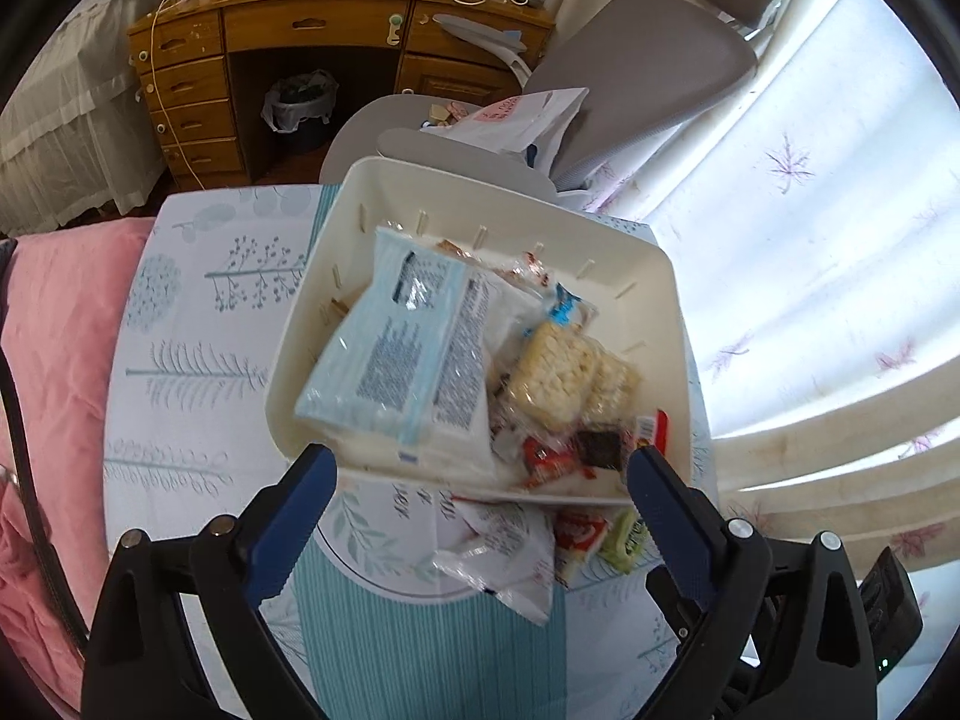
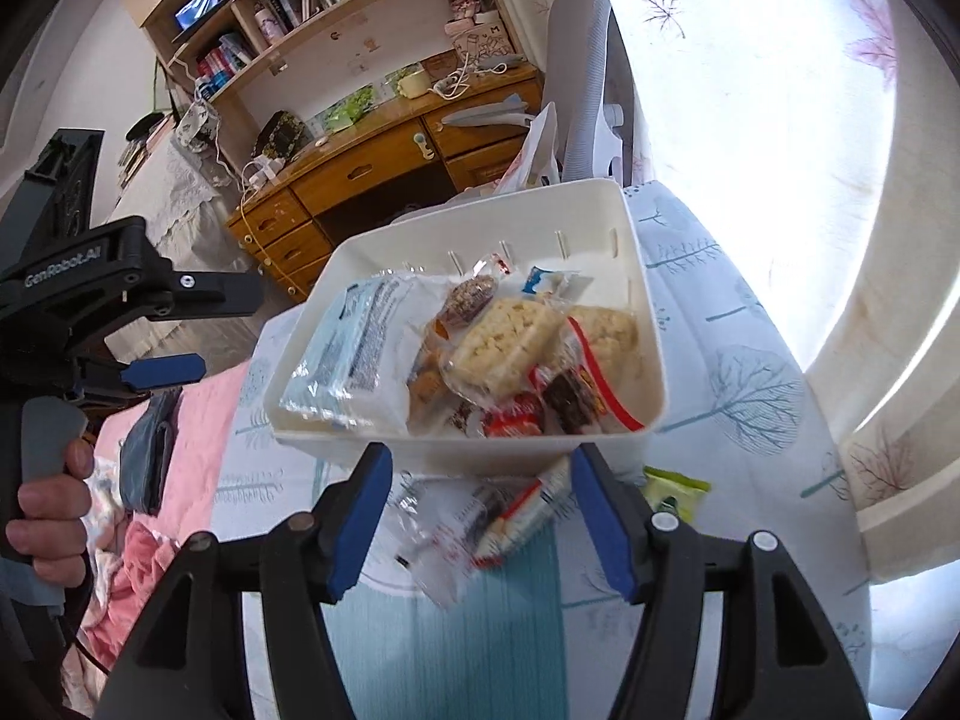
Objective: Organize snacks
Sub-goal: 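Open the left tool over the basket while the right tool releases the puffed rice bar, then move both open tools down toward the packets left beside the basket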
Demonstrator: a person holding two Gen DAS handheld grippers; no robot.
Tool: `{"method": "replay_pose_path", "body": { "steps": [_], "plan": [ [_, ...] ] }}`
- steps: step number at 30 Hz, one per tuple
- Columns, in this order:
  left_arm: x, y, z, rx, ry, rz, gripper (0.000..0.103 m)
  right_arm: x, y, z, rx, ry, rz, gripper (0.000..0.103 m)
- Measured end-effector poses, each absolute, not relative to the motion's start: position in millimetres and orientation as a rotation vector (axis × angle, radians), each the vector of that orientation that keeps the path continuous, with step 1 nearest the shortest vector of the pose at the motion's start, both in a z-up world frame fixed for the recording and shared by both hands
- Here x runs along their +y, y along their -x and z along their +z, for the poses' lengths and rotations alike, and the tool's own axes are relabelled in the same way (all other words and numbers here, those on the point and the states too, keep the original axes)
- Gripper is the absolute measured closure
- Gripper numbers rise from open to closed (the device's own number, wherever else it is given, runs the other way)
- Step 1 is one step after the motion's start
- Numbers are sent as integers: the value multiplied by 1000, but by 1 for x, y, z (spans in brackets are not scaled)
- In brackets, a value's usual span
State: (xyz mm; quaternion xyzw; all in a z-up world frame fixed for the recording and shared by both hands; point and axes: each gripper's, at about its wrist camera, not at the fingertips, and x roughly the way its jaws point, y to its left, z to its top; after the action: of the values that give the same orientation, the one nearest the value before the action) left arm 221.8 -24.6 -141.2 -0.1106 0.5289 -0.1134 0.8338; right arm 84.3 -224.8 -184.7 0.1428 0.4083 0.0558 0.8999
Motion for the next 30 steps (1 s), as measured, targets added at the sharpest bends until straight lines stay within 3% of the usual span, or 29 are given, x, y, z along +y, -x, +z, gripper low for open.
{"method": "replay_pose_path", "body": {
  "steps": [6, 8, 10, 30],
  "plan": [
    [-35, -194, -154, 1120, 269, -256, 6, -240, -72, -195, 866, -251, 120, 39],
    [-43, -184, -162, 1128, 269, -266, 6, -245, -69, -200, 877, -237, 123, 30],
    [-51, -177, -168, 1134, 254, -261, 6, -250, -65, -207, 881, -212, 122, 27],
    [-130, -166, -236, 1145, 172, -291, 6, -277, -68, -273, 799, 137, 202, 27]
  ]
}}
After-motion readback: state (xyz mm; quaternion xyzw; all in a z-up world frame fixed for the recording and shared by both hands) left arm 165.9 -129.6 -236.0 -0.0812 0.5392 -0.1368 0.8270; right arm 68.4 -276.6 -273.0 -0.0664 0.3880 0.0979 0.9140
